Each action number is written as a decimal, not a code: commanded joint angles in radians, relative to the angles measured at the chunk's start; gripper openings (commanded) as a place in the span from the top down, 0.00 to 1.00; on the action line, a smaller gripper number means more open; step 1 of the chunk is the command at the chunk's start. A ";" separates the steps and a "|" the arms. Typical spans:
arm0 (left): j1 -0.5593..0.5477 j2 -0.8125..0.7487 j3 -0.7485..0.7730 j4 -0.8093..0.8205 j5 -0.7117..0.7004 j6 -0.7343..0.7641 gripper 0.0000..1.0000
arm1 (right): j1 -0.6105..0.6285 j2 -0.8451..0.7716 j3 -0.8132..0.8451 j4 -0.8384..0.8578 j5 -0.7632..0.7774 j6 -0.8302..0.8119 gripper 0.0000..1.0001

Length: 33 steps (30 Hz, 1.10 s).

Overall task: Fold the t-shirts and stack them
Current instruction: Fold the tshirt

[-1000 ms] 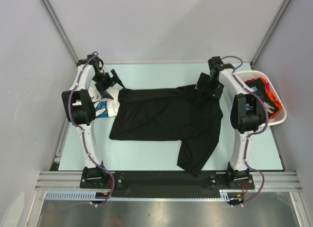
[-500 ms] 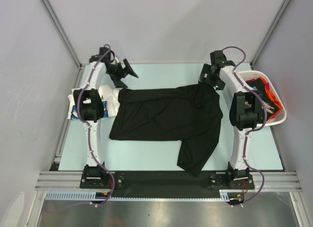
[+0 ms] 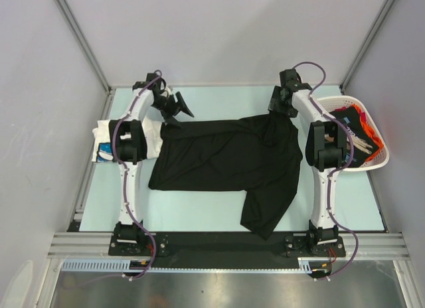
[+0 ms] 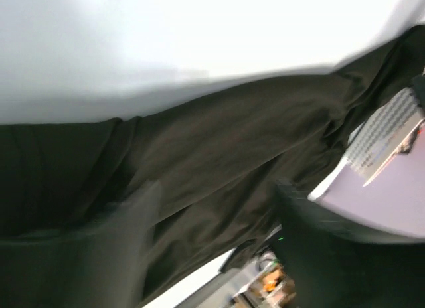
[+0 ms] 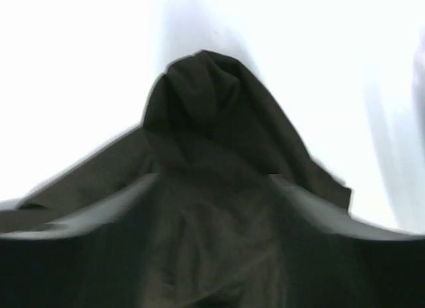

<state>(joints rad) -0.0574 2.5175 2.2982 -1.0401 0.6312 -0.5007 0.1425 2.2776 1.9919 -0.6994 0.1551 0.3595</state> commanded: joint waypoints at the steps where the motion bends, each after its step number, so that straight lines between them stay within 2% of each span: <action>1: 0.007 0.000 -0.025 -0.043 -0.005 0.030 0.47 | 0.005 0.022 0.061 0.044 -0.028 0.004 0.41; 2: 0.007 0.009 -0.043 -0.046 0.002 0.033 0.64 | 0.005 0.025 0.073 0.041 -0.037 0.006 0.48; 3: 0.007 0.013 -0.051 -0.051 0.002 0.036 0.77 | 0.005 0.034 0.077 0.041 -0.042 0.007 0.55; 4: 0.007 0.023 -0.057 -0.060 0.001 0.039 1.00 | 0.005 0.036 0.082 0.035 -0.045 0.009 0.61; 7: 0.007 0.032 -0.069 -0.078 -0.013 0.045 1.00 | 0.003 0.039 0.087 0.037 -0.065 0.009 0.72; 10: 0.007 0.041 -0.077 -0.093 -0.030 0.048 1.00 | 0.002 0.039 0.085 0.034 -0.069 0.001 0.75; 12: 0.008 0.044 -0.075 -0.106 -0.047 0.051 1.00 | -0.001 0.042 0.085 0.032 -0.074 -0.002 0.83; 13: 0.008 0.046 -0.075 -0.115 -0.050 0.053 1.00 | -0.004 0.039 0.085 0.031 -0.077 -0.002 0.93; 14: 0.010 0.047 -0.074 -0.121 -0.053 0.054 1.00 | -0.006 0.040 0.084 0.031 -0.080 -0.001 0.97; 17: 0.014 0.049 -0.077 -0.133 -0.068 0.056 1.00 | -0.009 0.040 0.081 0.029 -0.078 0.001 1.00; 18: 0.017 0.050 -0.079 -0.135 -0.073 0.056 0.83 | -0.011 0.040 0.079 0.025 -0.077 -0.001 1.00; 19: 0.018 0.050 -0.080 -0.138 -0.080 0.056 0.60 | -0.012 0.036 0.077 0.021 -0.069 -0.004 1.00; 20: 0.018 0.050 -0.080 -0.143 -0.088 0.054 0.02 | -0.012 0.034 0.076 0.020 -0.057 -0.005 1.00; 27: 0.019 0.055 -0.083 -0.156 -0.105 0.057 0.00 | -0.056 0.027 0.047 -0.055 0.092 0.018 1.00; 33: 0.019 0.061 -0.082 -0.159 -0.103 0.054 0.00 | -0.104 -0.027 -0.041 -0.041 0.199 0.024 1.00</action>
<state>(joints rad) -0.0532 2.5454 2.2356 -1.1610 0.6590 -0.4870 0.0731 2.3116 1.9865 -0.7254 0.2333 0.3702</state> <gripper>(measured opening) 0.993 0.009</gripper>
